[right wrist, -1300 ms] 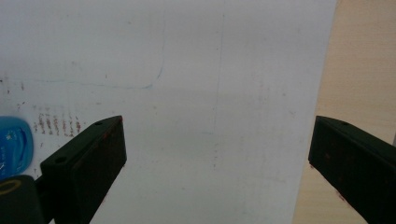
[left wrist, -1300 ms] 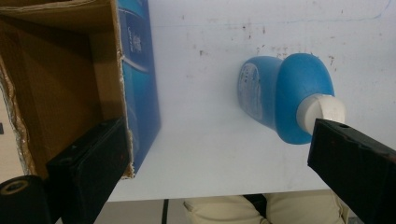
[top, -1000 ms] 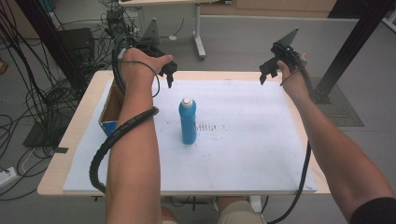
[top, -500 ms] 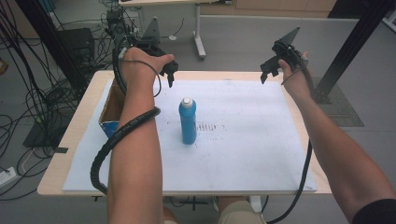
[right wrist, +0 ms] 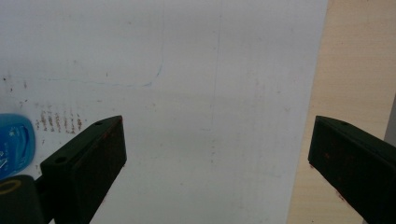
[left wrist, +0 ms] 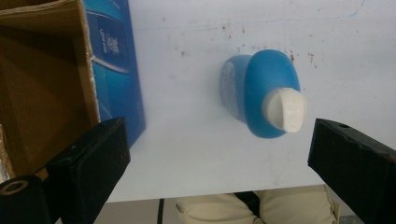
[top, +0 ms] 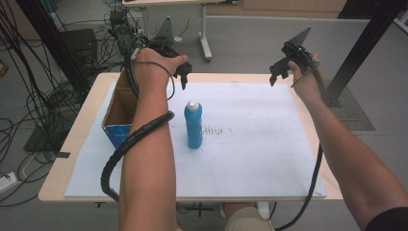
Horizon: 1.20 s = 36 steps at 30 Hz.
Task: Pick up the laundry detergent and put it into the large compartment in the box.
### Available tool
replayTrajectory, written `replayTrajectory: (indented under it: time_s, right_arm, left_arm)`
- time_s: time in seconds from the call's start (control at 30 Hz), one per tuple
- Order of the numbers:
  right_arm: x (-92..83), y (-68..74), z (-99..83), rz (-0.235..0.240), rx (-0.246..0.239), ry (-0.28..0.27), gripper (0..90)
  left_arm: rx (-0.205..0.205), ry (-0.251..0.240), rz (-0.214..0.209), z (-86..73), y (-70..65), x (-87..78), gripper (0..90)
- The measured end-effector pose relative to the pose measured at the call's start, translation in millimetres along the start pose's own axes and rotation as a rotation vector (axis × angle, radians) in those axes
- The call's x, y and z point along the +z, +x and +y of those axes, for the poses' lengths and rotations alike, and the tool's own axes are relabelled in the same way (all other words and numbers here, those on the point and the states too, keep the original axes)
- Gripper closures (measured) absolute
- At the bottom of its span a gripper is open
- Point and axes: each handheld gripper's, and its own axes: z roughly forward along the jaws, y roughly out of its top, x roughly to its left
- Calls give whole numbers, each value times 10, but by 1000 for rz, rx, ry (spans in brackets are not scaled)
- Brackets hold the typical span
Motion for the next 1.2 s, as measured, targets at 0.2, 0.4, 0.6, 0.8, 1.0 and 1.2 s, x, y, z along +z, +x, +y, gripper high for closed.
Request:
replayTrajectory:
  time_s: [0.2, 0.4, 0.6, 0.8, 1.0, 1.2]
  right_arm:
    - [-1, 15, -6, -1, 2, 1, 42]
    - [-29, -13, -26, 3, 0, -2, 42]
    - [-52, -45, -46, 5, 8, -4, 42]
    - [-63, -69, -59, 8, 10, -6, 42]
    - [-69, -88, -65, 7, 10, -8, 42]
    - [-66, -116, -71, 4, 14, -8, 42]
  left_arm:
    - [14, 2, -6, 11, -130, 17, 60]
    - [29, 9, -12, 31, -262, 66, 59]
    - [39, 11, -17, 55, -391, 115, 60]
    - [45, 14, -21, 87, -500, 189, 60]
    - [48, 17, -22, 115, -548, 254, 60]
    - [41, 23, -22, 142, -544, 352, 58]
